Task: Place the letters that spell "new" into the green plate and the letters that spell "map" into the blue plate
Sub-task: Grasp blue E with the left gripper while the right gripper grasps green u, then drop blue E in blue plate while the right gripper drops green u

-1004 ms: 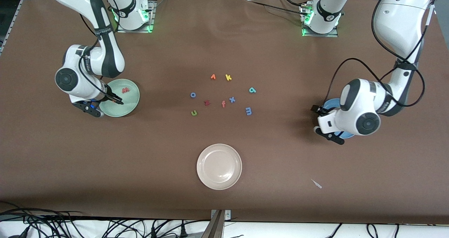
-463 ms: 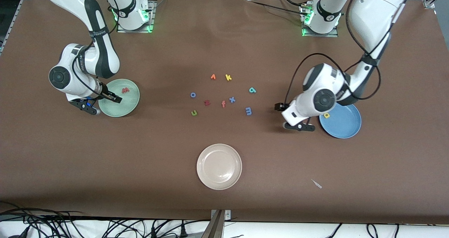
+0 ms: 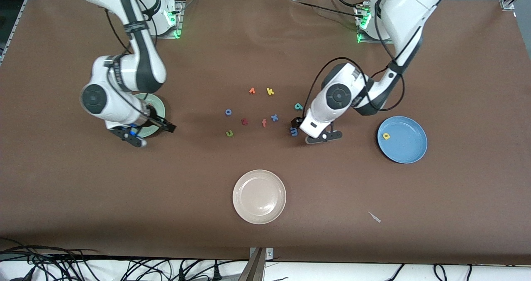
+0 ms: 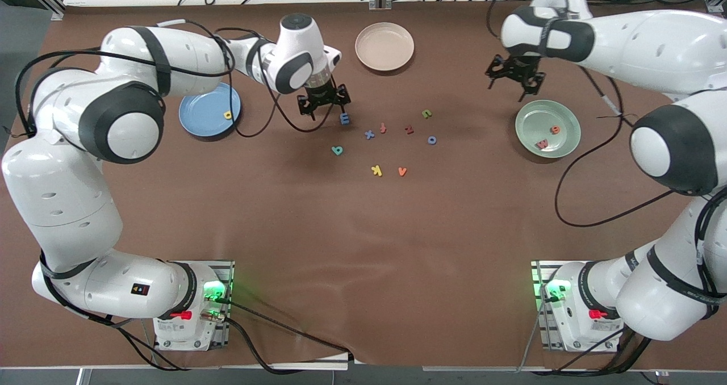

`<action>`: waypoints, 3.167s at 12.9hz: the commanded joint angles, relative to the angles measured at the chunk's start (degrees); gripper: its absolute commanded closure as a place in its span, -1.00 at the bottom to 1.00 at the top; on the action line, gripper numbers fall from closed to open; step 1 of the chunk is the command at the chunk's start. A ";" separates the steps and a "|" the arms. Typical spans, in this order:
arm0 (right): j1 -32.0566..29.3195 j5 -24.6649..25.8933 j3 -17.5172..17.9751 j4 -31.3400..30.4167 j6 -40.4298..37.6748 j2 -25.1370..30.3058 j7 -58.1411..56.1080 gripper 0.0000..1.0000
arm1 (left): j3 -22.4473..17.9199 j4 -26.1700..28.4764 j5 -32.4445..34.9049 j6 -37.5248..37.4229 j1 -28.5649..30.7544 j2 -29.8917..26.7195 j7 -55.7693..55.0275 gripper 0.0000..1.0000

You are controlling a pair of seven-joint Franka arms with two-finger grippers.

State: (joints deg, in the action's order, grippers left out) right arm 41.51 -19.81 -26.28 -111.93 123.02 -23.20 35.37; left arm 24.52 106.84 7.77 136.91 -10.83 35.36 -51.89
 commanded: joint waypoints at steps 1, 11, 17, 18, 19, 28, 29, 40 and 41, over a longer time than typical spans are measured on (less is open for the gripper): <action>2.68 -1.20 2.63 3.21 5.36 -5.27 10.55 -0.98 | -0.70 -3.72 4.78 1.51 -2.69 3.82 -7.50 -1.00; 12.54 -1.37 4.92 12.27 16.11 -18.29 36.34 -0.74 | -3.34 -8.05 9.01 1.34 -7.10 8.06 -9.37 -0.61; 12.71 -1.37 5.10 12.27 17.17 -19.34 36.70 -0.05 | -4.31 -8.75 10.16 0.90 -7.72 8.50 -9.37 0.17; 12.72 -1.37 5.10 12.27 17.17 -19.26 36.96 -0.05 | -4.31 -8.75 10.16 0.98 -7.72 8.50 -9.37 0.33; 12.72 -1.37 5.18 12.27 17.17 -19.26 37.05 -0.05 | -4.31 -8.75 10.16 0.99 -7.72 8.50 -9.37 0.47; 12.45 -1.29 5.19 12.27 16.30 -18.03 35.04 0.62 | -3.60 -12.36 9.19 -21.49 -0.70 3.15 12.12 0.90; 12.36 -1.20 4.40 12.18 13.94 -16.55 33.20 0.62 | -3.52 -12.09 9.10 -24.65 0.97 2.18 17.21 0.90; 12.36 -1.37 -20.55 -7.56 -0.79 -1.15 -19.77 0.62 | -3.52 -2.73 9.80 -27.54 26.63 -4.14 69.55 0.85; 12.36 -1.37 -20.92 -11.25 4.03 -1.15 -22.69 0.62 | -3.51 2.10 9.80 -21.92 28.13 -6.42 69.64 0.84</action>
State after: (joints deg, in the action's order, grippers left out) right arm 52.98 -20.20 -46.30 -114.70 119.85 -27.21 18.74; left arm 20.18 99.17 15.87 107.37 14.73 34.56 16.06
